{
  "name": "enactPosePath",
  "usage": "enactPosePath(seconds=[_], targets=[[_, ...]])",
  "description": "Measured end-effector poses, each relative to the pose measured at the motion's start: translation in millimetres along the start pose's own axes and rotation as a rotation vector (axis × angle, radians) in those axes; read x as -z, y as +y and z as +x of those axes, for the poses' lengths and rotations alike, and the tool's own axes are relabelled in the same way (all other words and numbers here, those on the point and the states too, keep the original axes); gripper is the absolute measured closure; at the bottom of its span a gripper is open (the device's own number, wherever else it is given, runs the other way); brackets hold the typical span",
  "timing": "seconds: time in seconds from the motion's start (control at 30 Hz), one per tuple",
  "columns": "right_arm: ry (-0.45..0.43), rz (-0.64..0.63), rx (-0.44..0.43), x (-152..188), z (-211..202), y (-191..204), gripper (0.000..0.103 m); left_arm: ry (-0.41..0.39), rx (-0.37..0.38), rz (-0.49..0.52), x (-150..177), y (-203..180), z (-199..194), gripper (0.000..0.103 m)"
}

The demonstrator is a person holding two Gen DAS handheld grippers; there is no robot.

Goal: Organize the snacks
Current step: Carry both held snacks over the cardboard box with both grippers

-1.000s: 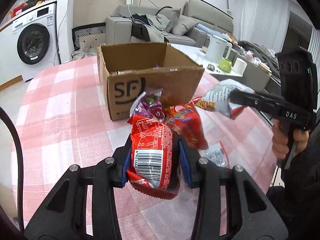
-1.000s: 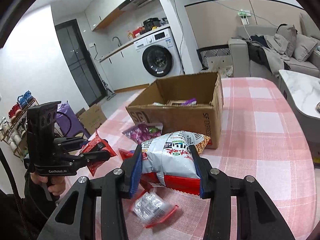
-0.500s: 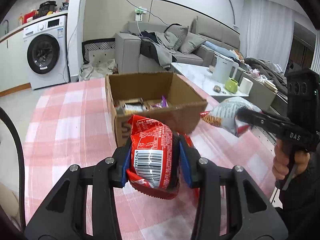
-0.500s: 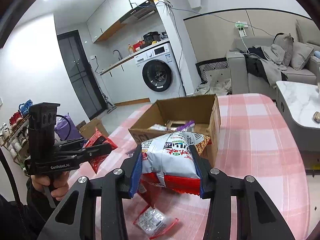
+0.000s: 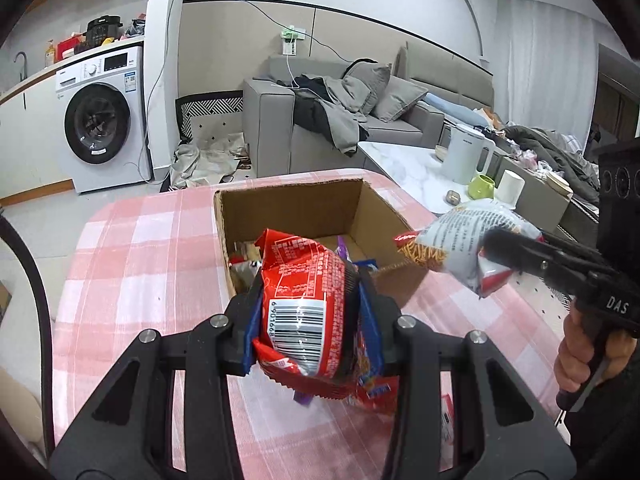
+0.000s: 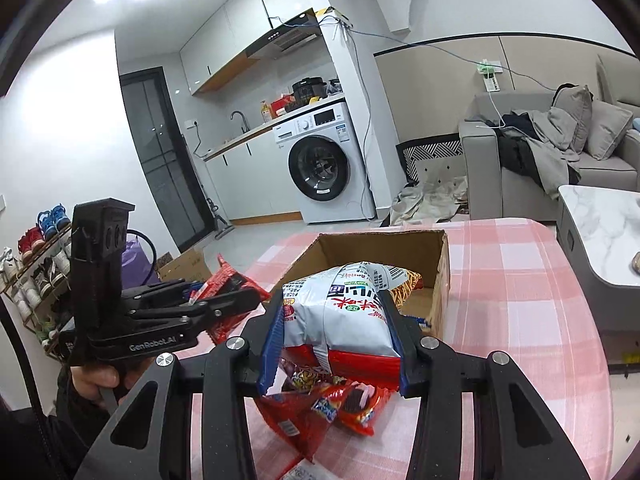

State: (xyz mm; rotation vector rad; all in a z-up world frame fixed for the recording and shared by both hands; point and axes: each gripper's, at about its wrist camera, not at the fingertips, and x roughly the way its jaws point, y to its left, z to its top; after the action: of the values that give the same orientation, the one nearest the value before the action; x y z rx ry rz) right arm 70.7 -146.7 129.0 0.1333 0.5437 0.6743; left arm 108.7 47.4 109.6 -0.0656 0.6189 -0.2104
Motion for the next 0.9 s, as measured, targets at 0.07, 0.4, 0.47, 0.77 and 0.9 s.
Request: enactPosePath(seconds=[0.07, 0.4, 0.47, 0.77, 0.9], targets=[[-0.001, 0.005, 0.004, -3.7, 3.4, -2.1, 0.059, 0.000, -0.016, 0.002, -4.1, 1.1, 7.8, 0.065], [0.011, 0.020, 0.020, -20.5, 27.0, -16.9, 0.059, -0.007, -0.059, -0.001, -24.1, 6.0, 41.0, 0.065], [0.014, 0.020, 0.023, -21.9, 32.4, -20.3, 0.059, -0.007, -0.065, -0.003, -26.9, 8.2, 47.6, 0.065], [0.042, 0.039, 0.027, -28.3, 55.0, -33.2, 0.059, 0.005, -0.092, -0.016, -42.4, 18.6, 81.1, 0.065], [0.052, 0.054, 0.031, -31.0, 65.7, -40.2, 0.059, 0.017, -0.095, -0.019, -43.8, 23.7, 96.5, 0.065]])
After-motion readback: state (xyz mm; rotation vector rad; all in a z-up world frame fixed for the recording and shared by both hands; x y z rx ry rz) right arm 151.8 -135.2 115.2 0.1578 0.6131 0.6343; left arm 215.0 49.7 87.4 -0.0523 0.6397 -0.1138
